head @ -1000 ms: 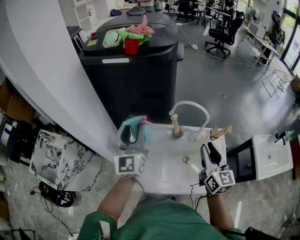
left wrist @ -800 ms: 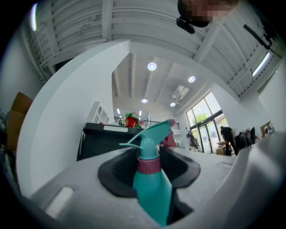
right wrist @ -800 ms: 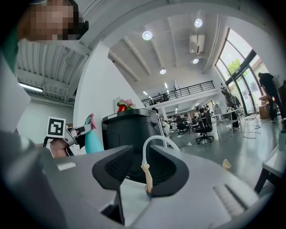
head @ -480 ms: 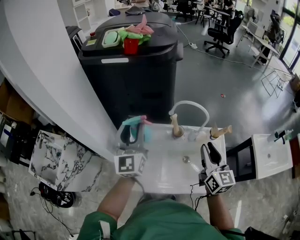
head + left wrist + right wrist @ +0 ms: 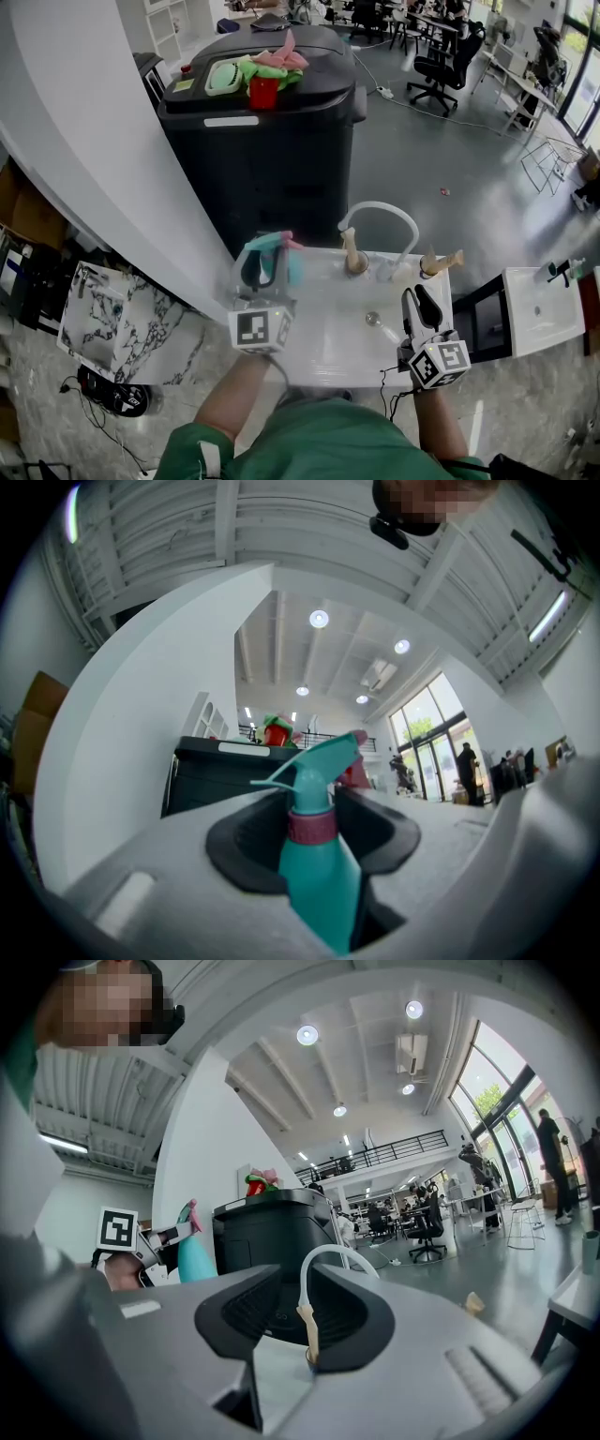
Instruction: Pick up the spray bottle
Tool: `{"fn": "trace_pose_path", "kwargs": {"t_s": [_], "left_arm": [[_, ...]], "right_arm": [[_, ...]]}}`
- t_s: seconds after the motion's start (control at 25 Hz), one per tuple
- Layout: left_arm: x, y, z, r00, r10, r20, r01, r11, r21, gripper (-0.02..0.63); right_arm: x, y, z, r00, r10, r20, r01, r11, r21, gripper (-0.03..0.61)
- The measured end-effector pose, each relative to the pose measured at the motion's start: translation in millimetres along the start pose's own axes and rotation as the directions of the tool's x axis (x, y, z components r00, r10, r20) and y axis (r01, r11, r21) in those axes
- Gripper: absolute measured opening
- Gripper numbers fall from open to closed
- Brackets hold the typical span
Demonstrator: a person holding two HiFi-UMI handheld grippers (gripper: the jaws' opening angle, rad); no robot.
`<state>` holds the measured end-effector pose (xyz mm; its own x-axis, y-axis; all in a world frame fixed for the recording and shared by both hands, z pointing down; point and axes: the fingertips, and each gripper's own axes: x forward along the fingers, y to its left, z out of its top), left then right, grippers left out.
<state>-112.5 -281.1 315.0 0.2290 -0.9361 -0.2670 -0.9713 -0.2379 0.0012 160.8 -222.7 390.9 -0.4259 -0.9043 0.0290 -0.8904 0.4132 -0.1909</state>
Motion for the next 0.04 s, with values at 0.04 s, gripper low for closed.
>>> {"fn": "trace_pose_path", "kwargs": {"t_s": [0.04], "left_arm": [[-0.4,-0.1,0.6,1.000,-0.001,0.001,0.001,1.000,0.000,0.152]], "right_arm": [[-0.7,0.0,0.3,1.000,-0.002,0.000,0.002,1.000,-0.001,0.100]]}}
